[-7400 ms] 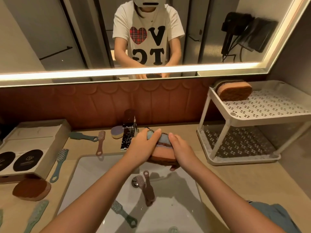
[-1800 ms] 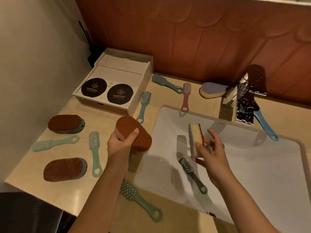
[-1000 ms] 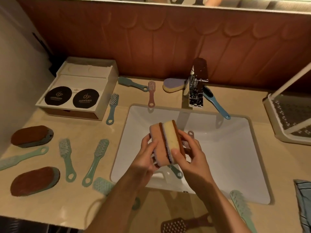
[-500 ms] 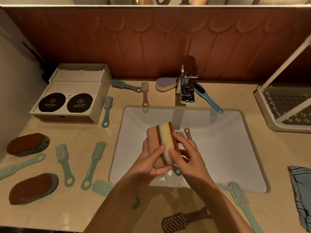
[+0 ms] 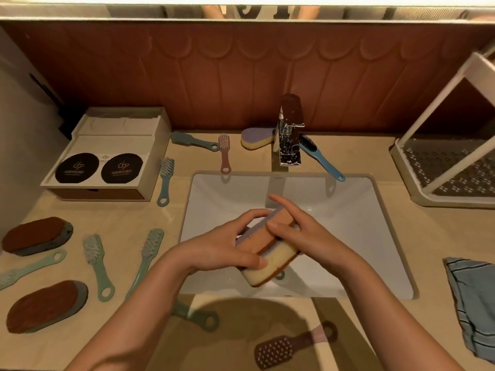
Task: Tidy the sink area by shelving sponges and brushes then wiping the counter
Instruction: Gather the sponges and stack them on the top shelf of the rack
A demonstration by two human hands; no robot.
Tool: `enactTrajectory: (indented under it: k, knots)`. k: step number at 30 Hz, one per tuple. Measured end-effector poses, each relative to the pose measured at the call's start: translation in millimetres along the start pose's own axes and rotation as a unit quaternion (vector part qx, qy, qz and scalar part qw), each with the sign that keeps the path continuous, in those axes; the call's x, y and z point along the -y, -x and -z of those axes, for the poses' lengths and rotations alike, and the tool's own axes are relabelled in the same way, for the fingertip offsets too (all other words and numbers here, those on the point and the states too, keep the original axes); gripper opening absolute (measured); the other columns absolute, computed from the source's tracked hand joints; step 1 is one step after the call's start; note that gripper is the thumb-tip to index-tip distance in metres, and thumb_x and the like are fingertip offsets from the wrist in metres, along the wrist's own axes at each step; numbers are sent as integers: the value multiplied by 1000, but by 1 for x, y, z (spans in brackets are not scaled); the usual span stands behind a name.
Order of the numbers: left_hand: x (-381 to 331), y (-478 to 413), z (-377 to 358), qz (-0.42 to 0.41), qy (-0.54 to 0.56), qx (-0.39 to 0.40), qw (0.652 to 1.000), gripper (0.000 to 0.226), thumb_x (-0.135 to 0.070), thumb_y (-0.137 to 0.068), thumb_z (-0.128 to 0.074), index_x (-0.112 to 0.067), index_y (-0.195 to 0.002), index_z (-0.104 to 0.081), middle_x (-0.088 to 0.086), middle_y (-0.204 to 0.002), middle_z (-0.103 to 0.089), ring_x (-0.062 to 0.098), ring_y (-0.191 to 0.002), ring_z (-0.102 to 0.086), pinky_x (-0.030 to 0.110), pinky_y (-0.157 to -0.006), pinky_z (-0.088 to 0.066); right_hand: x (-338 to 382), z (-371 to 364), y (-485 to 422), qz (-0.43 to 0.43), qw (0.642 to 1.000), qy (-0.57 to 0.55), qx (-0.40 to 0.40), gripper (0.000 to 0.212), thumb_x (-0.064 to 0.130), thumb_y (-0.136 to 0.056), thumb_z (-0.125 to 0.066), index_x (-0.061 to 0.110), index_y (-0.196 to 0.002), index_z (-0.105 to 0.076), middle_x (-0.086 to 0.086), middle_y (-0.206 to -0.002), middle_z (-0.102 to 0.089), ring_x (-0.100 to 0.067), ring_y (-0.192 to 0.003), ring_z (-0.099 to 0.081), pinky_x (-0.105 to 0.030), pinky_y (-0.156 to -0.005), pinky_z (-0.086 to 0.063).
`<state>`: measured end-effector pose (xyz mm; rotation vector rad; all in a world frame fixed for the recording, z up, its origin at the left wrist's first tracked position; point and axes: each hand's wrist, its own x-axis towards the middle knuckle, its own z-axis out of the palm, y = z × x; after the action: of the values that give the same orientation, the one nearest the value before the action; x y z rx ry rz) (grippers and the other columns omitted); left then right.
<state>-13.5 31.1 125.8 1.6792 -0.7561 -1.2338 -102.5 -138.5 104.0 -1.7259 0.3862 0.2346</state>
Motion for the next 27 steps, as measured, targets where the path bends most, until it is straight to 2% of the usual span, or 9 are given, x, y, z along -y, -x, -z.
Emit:
enactTrajectory:
  k: [2,4,6,12,14,17,20,24,27]
  knots:
    - [-4,1,3,8,-17,4,1000,75,-10,-81,-69,-41,-136,-29,0,-118,-51,11,-103,-58,23,-81,-53,-4,-2,1,7,1000,1,12,58,71,-64,-61,62,-118,-43,-1,-140,-41,-34,-138,-26,-53,-97,-45]
    - [-4,5,5,15,-12,-21,1000,75,-13,-80,-70,-41,-136,-28,2,-120,-51,12,-105,-58,24,-85,-53,-3,-4,3,22,999,-31,-16,43,60,-71,-62,49,-112,-52,-7,-128,-49,-30,-119,-50,-38,-80,-55]
    - [1,7,6,20,34,-70,997,70,-19,-81,-70,-39,-134,-30,3,-122,-51,14,-105,-59,26,-89,-52,-3,-5,4,27,994,-102,-37,35,50,-76,-64,35,-107,-56,-13,-119,-52,-24,-98,-62,-28,-67,-56]
    - [10,1,-16,2,203,-181,962,53,-55,-79,-51,-46,-129,-35,-3,-125,-53,19,-112,-56,38,-89,-52,-3,-16,4,-10,978,-174,-112,41,53,-75,-64,33,-109,-54,-8,-117,-57,-24,-99,-62,-41,-77,-58]
    - [10,-7,-29,1,192,-228,955,52,-59,-80,-52,-46,-127,-34,0,-124,-51,23,-108,-56,40,-85,-54,-5,-26,4,-20,974,-175,-142,42,61,-69,-66,39,-103,-54,-6,-123,-53,-26,-103,-59,-40,-72,-59]
    - [6,-14,-36,-1,167,-321,932,35,-51,-88,-47,-36,-120,-42,6,-117,-55,22,-100,-59,34,-75,-54,-1,-42,8,-2,961,-224,-163,11,37,-89,-56,37,-99,-50,-6,-110,-57,-19,-93,-63,-37,-69,-60]
    - [-1,-16,-31,-10,126,-365,922,20,-43,-93,-43,-30,-105,-52,4,-103,-60,18,-90,-60,28,-67,-48,5,-49,13,22,965,-203,-164,16,32,-93,-48,25,-108,-49,0,-98,-59,-8,-81,-64,-39,-68,-60]
    - [-10,-24,-36,-49,18,-361,931,21,-44,-93,-46,-27,-90,-58,0,-92,-66,16,-88,-61,28,-72,-46,15,-33,11,19,971,-157,-181,23,37,-94,-42,19,-105,-52,0,-94,-58,-10,-79,-61,-22,-47,-52]
    - [-21,-35,-40,-64,-81,-344,933,26,-39,-94,-42,-27,-76,-57,-4,-77,-64,16,-79,-61,30,-68,-45,20,-22,9,15,978,-102,-183,36,51,-92,-39,22,-100,-59,3,-90,-60,-13,-83,-61,-28,-55,-56]
